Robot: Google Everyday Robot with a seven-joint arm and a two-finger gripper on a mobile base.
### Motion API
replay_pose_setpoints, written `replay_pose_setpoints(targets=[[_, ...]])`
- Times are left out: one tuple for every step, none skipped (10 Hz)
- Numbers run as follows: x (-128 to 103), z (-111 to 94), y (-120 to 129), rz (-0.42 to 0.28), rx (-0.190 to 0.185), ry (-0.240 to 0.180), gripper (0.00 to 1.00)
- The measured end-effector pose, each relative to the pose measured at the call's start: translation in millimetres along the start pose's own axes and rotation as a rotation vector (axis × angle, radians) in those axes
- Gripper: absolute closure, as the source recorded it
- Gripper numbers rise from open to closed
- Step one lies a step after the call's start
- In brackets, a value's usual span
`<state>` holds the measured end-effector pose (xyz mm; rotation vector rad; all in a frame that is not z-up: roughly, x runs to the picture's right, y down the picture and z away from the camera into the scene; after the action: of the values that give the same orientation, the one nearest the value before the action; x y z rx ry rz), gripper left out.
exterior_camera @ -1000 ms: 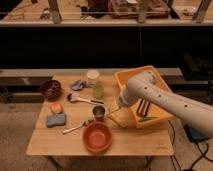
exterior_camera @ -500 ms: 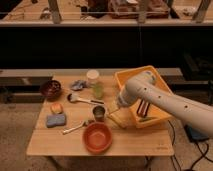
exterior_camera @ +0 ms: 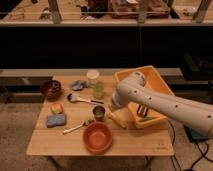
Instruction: Place banana in plastic cup
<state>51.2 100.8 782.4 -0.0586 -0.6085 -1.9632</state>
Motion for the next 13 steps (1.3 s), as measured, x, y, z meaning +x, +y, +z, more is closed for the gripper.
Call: replay_pose_setpoints(targets=[[-3, 8, 8, 0.012, -0.02, -0.005, 1.0], [-4, 12, 13, 0.02, -0.037, -0.009, 0.97], [-7, 16, 18, 0.026, -0.051, -0.014, 0.89], [-8, 19, 21, 0.03, -0.062, -0.016, 0.8], [-9, 23, 24, 0.032, -0.074, -0.022, 0.69], [-11, 30, 26, 0.031, -0.082, -0.032, 0.58], [-12, 37, 26, 0.03, -0.085, -0.041, 0.5], [-14, 46, 29, 0.034, -0.089, -0.052, 0.38], [-15, 48, 31, 0.035, -0.092, -0.057, 0.31], [-15, 50, 32, 0.037, -0.095, -0.062, 0.27], [-15, 52, 34, 0.04, -0.096, -0.066, 0.27], [-15, 53, 36, 0.042, -0.097, -0.069, 0.27], [-15, 54, 37, 0.041, -0.096, -0.07, 0.27]])
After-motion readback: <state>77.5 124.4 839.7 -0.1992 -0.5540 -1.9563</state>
